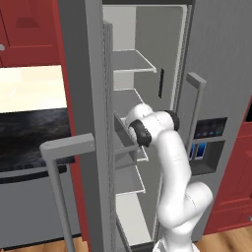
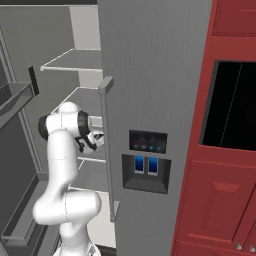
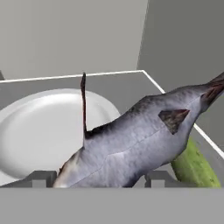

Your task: Retrieve the fish from the fridge and place it on the cutting board.

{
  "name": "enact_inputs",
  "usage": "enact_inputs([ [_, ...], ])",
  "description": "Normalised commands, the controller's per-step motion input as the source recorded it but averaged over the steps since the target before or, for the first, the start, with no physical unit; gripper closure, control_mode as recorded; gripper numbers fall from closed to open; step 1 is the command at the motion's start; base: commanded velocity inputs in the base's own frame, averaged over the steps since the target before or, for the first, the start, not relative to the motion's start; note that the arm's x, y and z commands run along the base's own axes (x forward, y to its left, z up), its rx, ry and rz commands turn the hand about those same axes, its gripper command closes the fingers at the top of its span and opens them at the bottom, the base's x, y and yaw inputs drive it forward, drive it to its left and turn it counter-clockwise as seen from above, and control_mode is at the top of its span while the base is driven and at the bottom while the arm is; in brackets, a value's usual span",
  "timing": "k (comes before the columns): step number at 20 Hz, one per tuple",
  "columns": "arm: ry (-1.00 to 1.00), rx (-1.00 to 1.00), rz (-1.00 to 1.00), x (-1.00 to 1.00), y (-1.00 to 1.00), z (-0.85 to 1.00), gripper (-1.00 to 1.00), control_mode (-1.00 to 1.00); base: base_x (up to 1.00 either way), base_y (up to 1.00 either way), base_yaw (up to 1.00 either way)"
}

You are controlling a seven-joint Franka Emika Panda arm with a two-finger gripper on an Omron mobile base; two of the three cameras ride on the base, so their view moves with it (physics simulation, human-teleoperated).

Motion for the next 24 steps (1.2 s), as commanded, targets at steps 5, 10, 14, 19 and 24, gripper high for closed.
enact_inputs([
  [5,-0.13,0.06,-0.11,-0.89,-0.05,1.0,1.0,-1.0,0.0,0.0,0.0],
  [10,-0.04,0.13,-0.04,-1.0,-0.33,1.0,1.0,-1.0,0.0,0.0,0.0],
  [14,-0.1,0.17,-0.15,-0.84,-0.38,1.0,1.0,-1.0,0.0,0.0,0.0],
  [19,-0.03,0.17,-0.03,-0.92,-0.16,1.0,1.0,-1.0,0.0,0.0,0.0],
  [24,0.0,0.11,0.01,-0.97,-0.05,1.0,1.0,-1.0,0.0,0.0,0.0],
])
